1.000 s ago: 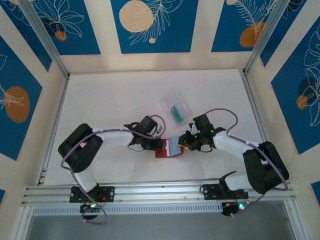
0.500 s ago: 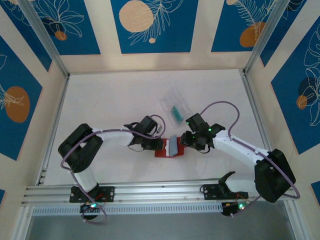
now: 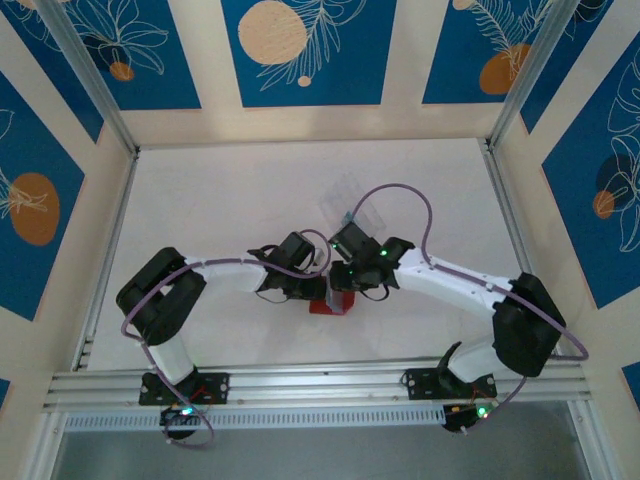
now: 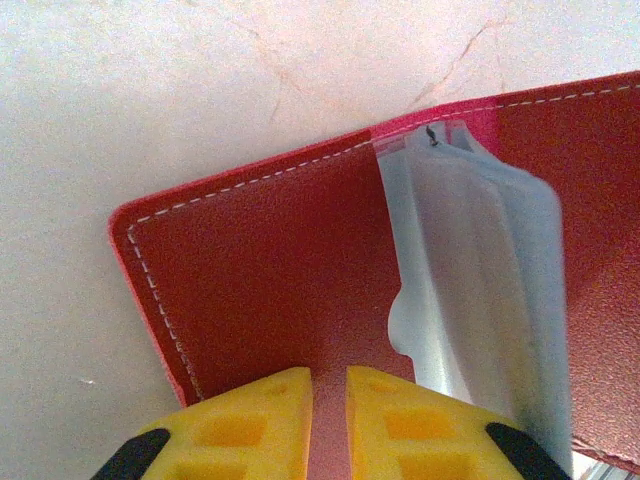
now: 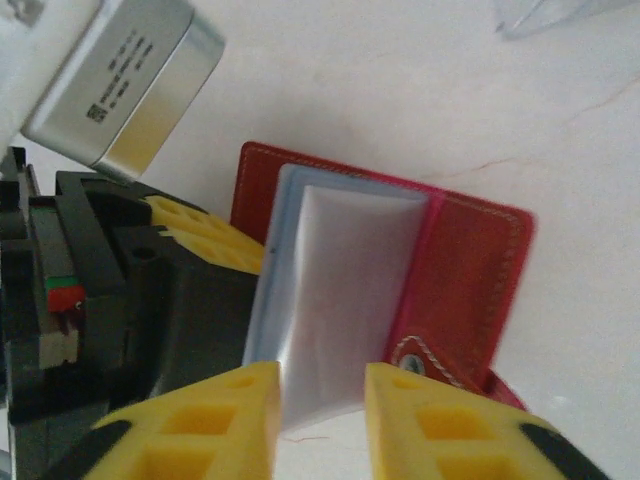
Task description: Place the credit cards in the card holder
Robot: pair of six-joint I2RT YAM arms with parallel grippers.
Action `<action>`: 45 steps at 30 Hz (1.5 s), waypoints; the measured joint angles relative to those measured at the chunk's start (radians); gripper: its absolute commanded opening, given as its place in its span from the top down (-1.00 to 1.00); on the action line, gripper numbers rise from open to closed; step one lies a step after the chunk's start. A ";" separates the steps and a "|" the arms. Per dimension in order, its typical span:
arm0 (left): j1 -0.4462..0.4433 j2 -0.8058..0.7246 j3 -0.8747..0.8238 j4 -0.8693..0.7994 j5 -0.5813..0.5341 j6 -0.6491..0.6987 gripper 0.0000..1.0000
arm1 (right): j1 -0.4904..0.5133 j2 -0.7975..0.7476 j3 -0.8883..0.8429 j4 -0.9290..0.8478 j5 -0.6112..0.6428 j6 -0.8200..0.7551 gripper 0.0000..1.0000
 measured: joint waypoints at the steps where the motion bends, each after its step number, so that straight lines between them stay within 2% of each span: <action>1: 0.000 0.000 -0.001 0.003 0.000 0.000 0.66 | 0.011 0.014 0.004 0.000 -0.001 -0.010 0.13; 8: 0.000 0.000 -0.010 0.010 -0.005 0.000 0.66 | 0.069 0.036 0.007 -0.016 0.045 -0.051 -0.15; 16: 0.004 0.000 -0.017 0.009 -0.011 0.007 0.66 | 0.109 0.047 0.000 -0.027 0.120 -0.071 -0.29; 25: 0.005 -0.003 -0.017 0.021 -0.007 0.000 0.66 | 0.151 0.034 -0.133 0.086 0.022 -0.124 -0.42; 32: 0.006 -0.003 -0.017 0.021 -0.006 0.000 0.66 | 0.163 0.038 -0.153 0.126 0.029 -0.142 -0.52; 39: 0.012 -0.004 -0.023 0.021 -0.011 -0.009 0.67 | 0.209 0.133 -0.119 0.131 0.175 -0.130 -0.52; 45: 0.015 -0.006 -0.023 0.022 -0.010 -0.015 0.67 | 0.222 0.140 -0.113 0.126 0.294 -0.087 -0.52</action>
